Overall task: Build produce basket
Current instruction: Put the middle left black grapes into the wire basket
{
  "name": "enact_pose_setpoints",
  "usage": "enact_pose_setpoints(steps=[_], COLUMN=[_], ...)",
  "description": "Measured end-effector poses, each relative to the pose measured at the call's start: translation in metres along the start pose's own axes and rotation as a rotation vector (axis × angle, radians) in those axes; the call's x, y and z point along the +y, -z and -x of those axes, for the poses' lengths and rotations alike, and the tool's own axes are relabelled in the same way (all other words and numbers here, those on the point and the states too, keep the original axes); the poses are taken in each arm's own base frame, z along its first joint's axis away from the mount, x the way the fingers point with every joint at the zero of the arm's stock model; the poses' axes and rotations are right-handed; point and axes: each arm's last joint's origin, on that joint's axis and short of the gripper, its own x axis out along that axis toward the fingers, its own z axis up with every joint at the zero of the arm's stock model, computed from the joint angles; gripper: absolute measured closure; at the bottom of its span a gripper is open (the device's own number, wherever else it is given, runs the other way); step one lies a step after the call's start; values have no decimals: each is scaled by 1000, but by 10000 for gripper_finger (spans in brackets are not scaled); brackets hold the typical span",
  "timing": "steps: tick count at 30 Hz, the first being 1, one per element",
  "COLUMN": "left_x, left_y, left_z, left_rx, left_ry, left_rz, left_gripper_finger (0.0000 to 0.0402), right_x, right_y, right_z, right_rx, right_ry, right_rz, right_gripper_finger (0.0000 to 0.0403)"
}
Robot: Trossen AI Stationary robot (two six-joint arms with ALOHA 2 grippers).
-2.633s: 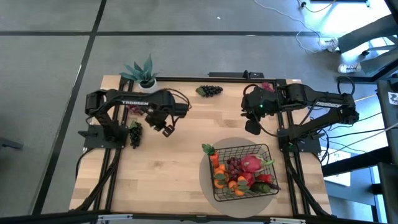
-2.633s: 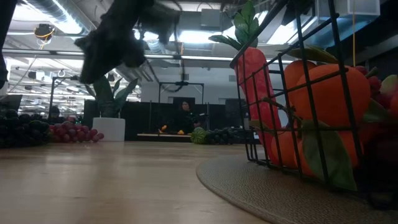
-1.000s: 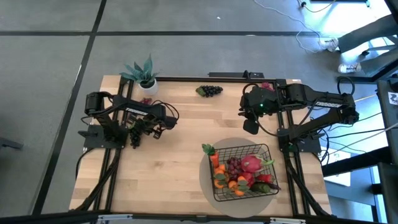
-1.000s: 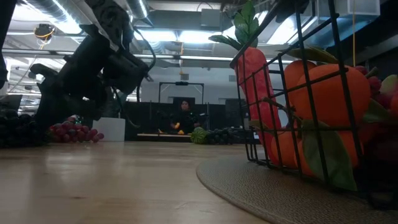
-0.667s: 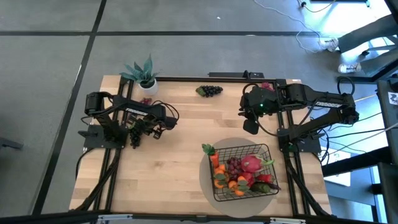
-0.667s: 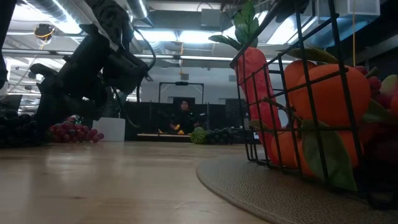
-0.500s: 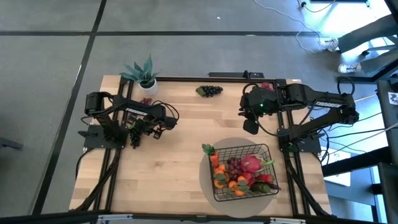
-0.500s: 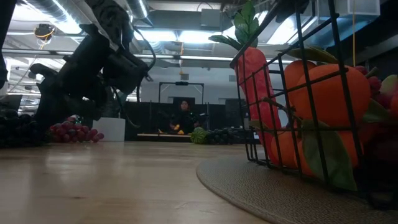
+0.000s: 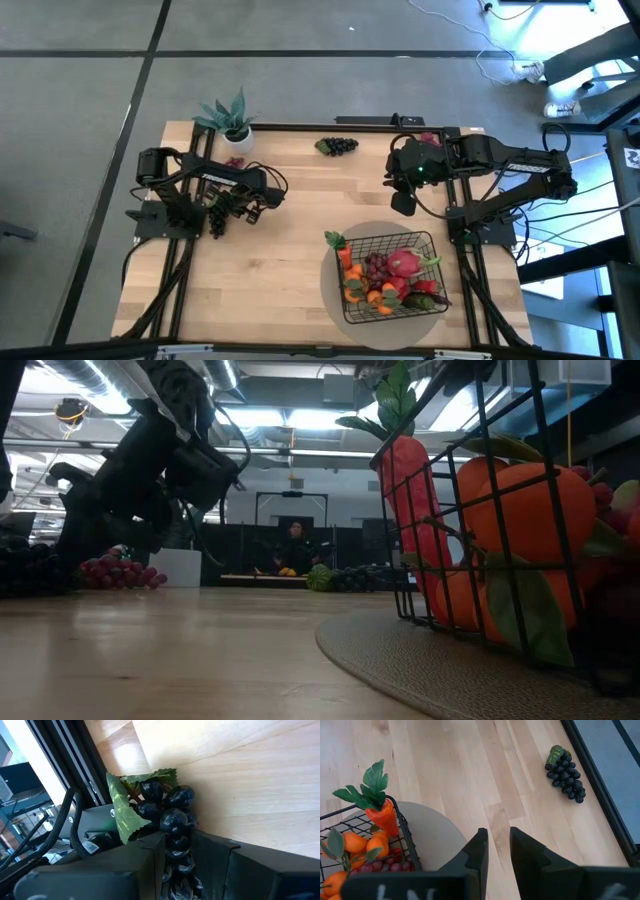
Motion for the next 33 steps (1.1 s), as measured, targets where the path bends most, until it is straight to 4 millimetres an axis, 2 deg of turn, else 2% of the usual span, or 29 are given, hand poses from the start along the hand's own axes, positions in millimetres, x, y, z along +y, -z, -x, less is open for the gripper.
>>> enact_pose_setpoints(steps=[5,15,22,26,33], left_x=[0,0,0,-4,-13], left_y=[0,0,0,-1,4], left_z=[0,0,2,16,61], left_rx=[0,5,2,-54,-196], left_ry=[0,2,7,31,113], left_rz=[-1,-7,-79,-126,-223], left_gripper_finger=[334,396,400,401,401], right_x=[0,0,0,0,0], right_y=[0,0,0,0,2], right_z=[0,0,0,0,0], right_rx=[0,0,0,0,24], right_ry=[0,0,0,0,5], right_rz=[1,1,9,9,12], right_gripper_finger=[336,336,336,336,336])
